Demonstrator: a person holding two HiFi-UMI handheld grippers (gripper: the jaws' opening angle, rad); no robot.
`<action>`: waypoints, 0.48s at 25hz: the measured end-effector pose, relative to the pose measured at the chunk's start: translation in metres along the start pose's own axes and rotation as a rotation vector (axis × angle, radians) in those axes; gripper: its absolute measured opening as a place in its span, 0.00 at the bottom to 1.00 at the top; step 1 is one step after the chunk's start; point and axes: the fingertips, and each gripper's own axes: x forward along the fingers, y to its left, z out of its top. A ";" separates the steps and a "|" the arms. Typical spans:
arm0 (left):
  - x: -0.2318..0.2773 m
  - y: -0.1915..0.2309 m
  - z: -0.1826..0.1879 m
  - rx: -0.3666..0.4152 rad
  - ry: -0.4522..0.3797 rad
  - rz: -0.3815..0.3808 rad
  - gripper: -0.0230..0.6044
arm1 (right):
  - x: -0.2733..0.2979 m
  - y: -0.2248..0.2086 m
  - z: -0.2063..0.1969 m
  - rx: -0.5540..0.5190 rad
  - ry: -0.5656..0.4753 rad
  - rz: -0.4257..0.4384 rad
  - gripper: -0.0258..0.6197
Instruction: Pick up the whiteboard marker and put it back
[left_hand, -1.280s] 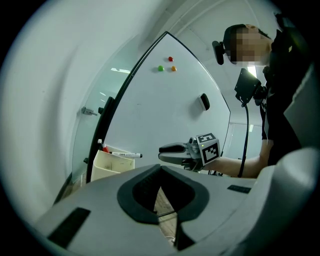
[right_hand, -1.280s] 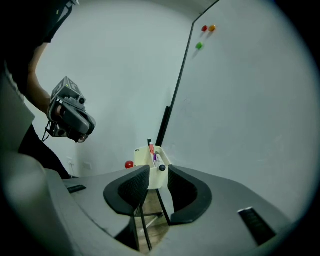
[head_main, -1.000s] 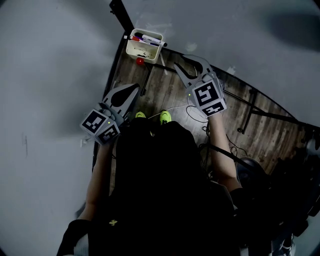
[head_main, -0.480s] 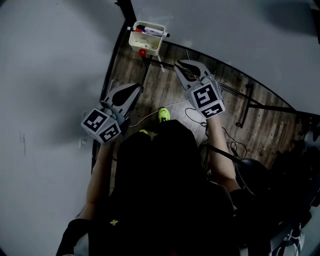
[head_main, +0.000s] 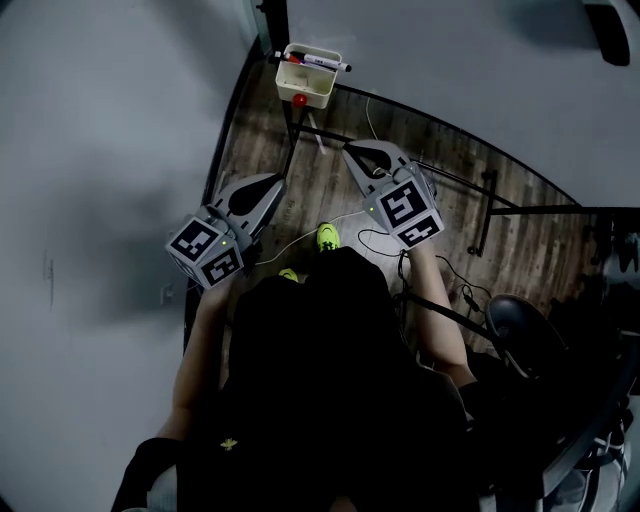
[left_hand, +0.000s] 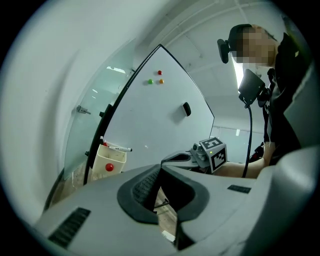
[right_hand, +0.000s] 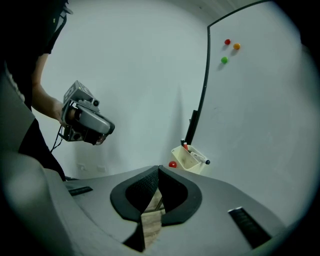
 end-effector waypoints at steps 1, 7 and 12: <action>-0.004 -0.003 0.000 0.002 -0.002 -0.007 0.07 | -0.002 0.007 0.002 0.002 0.002 0.001 0.06; -0.027 -0.020 -0.001 0.018 -0.021 -0.045 0.07 | -0.016 0.042 0.013 0.054 -0.013 0.008 0.06; -0.050 -0.046 -0.007 0.038 -0.019 -0.080 0.07 | -0.041 0.075 0.017 0.078 -0.019 -0.011 0.06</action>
